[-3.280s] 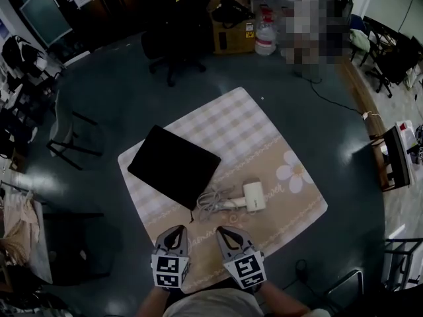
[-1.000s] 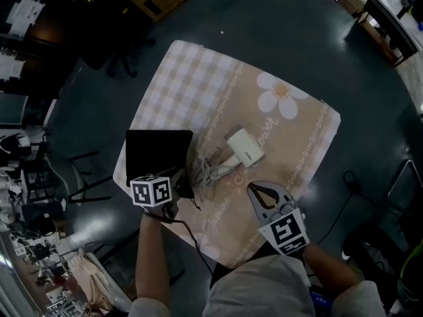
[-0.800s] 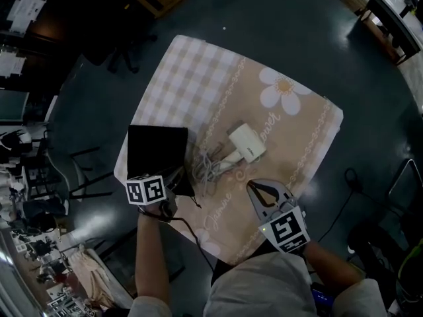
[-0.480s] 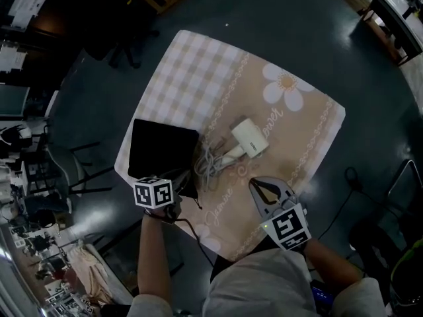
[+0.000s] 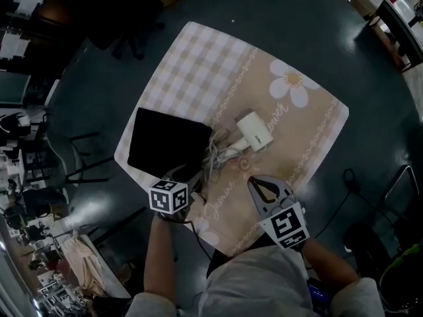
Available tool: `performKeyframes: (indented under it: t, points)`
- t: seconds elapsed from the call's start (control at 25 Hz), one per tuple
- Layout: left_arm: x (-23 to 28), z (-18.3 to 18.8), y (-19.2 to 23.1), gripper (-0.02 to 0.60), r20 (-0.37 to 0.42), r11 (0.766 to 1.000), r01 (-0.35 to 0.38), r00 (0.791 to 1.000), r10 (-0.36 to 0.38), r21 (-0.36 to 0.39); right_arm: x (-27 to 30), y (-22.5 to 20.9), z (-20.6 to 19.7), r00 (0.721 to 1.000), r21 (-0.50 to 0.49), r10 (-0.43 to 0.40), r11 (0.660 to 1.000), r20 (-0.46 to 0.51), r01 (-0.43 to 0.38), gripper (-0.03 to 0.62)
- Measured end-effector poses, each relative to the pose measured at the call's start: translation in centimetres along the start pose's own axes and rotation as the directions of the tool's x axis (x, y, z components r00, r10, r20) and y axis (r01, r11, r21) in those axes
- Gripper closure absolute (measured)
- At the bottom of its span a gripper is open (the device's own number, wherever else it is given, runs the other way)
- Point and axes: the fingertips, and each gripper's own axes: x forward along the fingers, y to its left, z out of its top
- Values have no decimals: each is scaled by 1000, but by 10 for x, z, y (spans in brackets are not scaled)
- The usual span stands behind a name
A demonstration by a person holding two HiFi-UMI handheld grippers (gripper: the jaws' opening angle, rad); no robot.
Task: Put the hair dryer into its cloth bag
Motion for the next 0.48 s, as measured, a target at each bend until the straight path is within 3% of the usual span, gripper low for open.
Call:
performKeyframes:
  t: [0.12,0.24,0.48]
  points:
    - [-12,-11,5,394,-13,992,-101,995,102,73,-1,2,-1,1000,-4,3,1000,-2,-3,579]
    - [-28,-19,3,391,-16,970,-190,981,194,150,-2,4,-2,1000,-1,4,1000,-4,-4,579]
    - [-41,-35,-14,377,-29,922,-270,957,289,279,-1,12,-5,1000,-1,15,1000,-6,-15,579]
